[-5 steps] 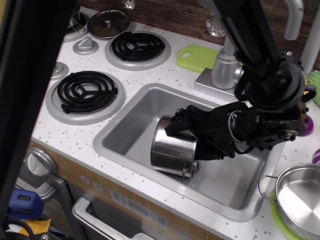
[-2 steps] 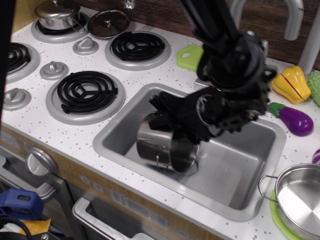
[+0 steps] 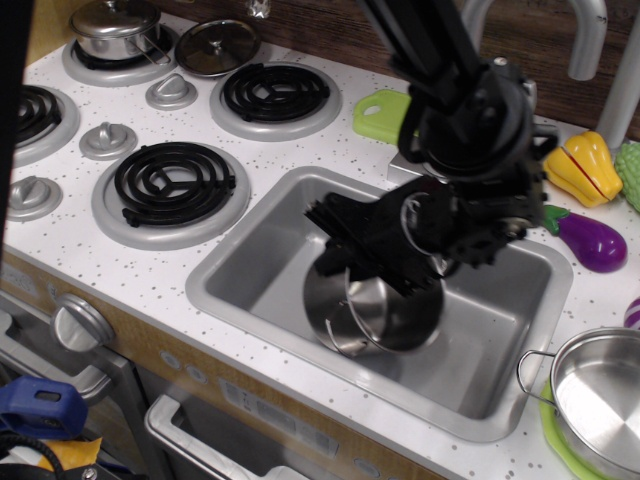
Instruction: Flip pot upright in sink
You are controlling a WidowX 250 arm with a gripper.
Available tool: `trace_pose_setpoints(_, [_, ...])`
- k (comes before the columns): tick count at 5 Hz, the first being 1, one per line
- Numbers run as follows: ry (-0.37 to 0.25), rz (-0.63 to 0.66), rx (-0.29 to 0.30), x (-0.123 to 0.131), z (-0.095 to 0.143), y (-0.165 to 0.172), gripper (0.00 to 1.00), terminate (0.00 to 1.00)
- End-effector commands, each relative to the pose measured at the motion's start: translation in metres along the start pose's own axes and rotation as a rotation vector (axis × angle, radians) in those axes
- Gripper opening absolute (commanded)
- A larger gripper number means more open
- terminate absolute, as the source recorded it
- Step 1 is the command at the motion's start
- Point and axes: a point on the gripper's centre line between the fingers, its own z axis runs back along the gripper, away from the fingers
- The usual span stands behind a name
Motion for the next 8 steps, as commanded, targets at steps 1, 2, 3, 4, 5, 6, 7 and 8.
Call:
trace_pose_setpoints(1, [-0.032,0.074,-0.067,0.017,0.021,0.004,0.00,0.00])
trace_pose_setpoints(2, [-0.015,0.129,-0.149,0.018,0.023,0.003,1.00,0.00])
trace_pose_setpoints(3, [-0.013,0.170,-0.174,0.018,0.025,-0.002,1.00,0.00])
trace_pose_setpoints(4, [-0.022,0.184,-0.173,0.016,0.024,-0.005,1.00,0.00])
trace_pose_setpoints(5, [-0.055,0.189,-0.193,0.013,0.020,-0.008,1.00,0.00])
trace_pose_setpoints(6, [-0.055,0.189,-0.193,0.013,0.020,-0.008,1.00,0.00])
trace_pose_setpoints(7, [-0.055,0.189,-0.193,0.013,0.020,-0.008,1.00,0.00])
trace_pose_setpoints(8, [-0.055,0.189,-0.193,0.013,0.020,-0.008,1.00,1.00])
